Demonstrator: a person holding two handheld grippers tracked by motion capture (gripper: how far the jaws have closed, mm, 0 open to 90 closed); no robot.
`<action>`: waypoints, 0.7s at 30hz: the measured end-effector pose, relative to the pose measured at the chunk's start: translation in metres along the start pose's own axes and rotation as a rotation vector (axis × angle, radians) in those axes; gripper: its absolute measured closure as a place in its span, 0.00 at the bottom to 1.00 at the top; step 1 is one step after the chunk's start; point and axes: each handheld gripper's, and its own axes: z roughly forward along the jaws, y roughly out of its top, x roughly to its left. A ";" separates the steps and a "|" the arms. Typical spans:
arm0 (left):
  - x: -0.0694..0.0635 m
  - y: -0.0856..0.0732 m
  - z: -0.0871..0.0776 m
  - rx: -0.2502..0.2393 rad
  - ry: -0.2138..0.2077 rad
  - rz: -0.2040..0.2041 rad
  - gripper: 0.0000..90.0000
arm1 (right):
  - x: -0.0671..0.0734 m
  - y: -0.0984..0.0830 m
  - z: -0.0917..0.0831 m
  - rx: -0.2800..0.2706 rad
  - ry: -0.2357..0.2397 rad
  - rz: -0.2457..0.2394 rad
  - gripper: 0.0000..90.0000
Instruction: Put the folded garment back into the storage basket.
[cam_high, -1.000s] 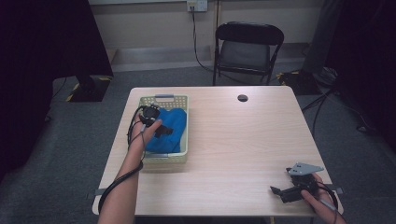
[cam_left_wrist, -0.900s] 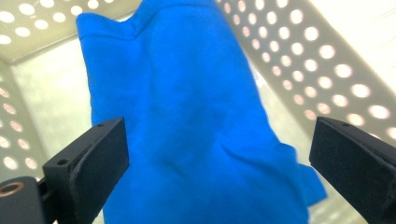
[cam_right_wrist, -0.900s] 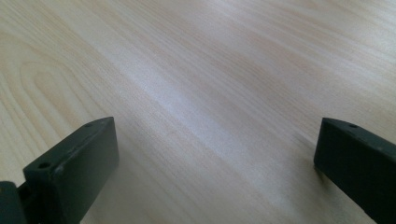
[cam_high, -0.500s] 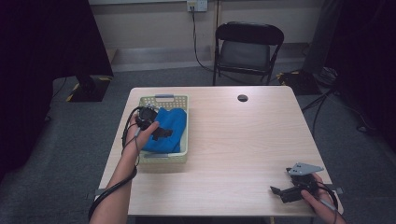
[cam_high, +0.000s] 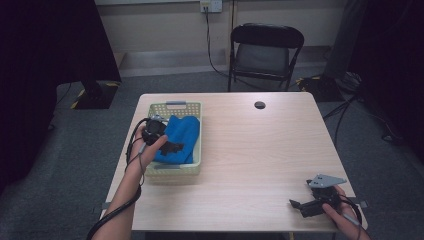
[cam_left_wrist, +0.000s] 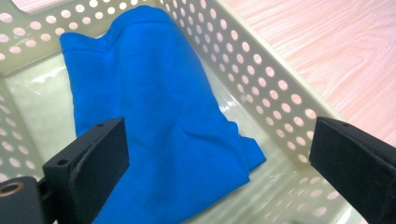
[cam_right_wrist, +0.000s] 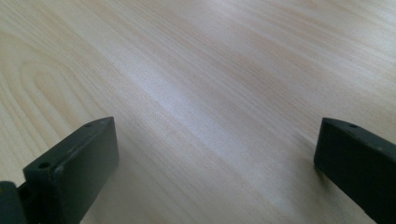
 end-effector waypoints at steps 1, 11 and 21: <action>-0.001 -0.001 -0.001 -0.003 -0.002 0.001 0.05 | 0.000 0.000 0.000 0.000 0.000 0.000 0.00; -0.004 -0.009 -0.013 -0.029 -0.001 0.011 0.05 | 0.000 0.000 0.000 0.000 0.000 0.000 0.00; -0.003 -0.021 -0.023 -0.055 0.015 0.020 0.05 | 0.000 0.000 0.000 0.000 0.000 0.000 0.00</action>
